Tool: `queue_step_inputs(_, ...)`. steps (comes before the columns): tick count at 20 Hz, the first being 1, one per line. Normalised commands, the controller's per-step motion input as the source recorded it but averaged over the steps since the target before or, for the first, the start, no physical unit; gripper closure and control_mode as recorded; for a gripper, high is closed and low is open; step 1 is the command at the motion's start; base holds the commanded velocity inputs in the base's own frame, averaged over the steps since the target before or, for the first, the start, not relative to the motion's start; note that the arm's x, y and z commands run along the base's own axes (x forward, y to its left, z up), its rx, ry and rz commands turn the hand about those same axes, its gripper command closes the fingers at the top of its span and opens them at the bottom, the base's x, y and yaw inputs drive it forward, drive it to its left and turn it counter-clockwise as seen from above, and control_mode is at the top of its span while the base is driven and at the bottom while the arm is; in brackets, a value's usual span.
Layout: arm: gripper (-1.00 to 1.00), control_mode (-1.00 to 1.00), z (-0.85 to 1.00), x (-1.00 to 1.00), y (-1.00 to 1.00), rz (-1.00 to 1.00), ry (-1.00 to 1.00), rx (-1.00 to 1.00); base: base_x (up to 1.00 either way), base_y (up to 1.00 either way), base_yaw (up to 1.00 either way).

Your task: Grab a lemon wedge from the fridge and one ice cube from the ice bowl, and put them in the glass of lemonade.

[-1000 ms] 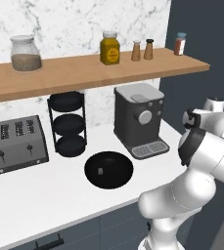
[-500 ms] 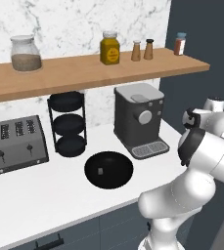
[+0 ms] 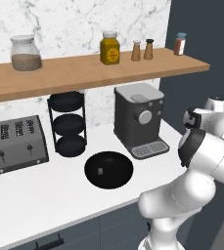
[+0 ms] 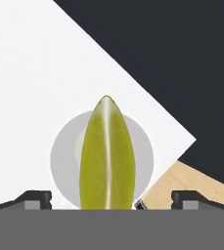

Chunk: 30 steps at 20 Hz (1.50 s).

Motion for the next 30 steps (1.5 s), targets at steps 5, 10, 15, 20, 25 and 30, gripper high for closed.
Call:
queue_step_inputs(5,-1.0,-1.0,0.23,-0.29,0.0,0.0,-0.03,0.03,0.0,0.0,0.0)
queue_step_inputs(10,-1.0,-1.0,0.27,-0.38,0.0,0.0,-0.01,0.06,0.0,0.0,0.0)
queue_step_inputs(15,-1.0,-1.0,0.3,-0.38,0.0,0.03,-0.03,0.04,0.0,0.0,0.0)
queue_step_inputs(20,-1.0,-1.0,0.46,-0.58,0.41,0.07,0.0,0.06,0.0,0.0,0.0)
queue_step_inputs(25,-1.0,-1.0,0.64,-0.42,1.0,0.0,0.0,-0.04,0.0,0.0,0.0)
queue_step_inputs(30,-1.0,-1.0,0.04,-0.07,1.0,0.08,-0.08,0.0,0.0,0.0,0.0)
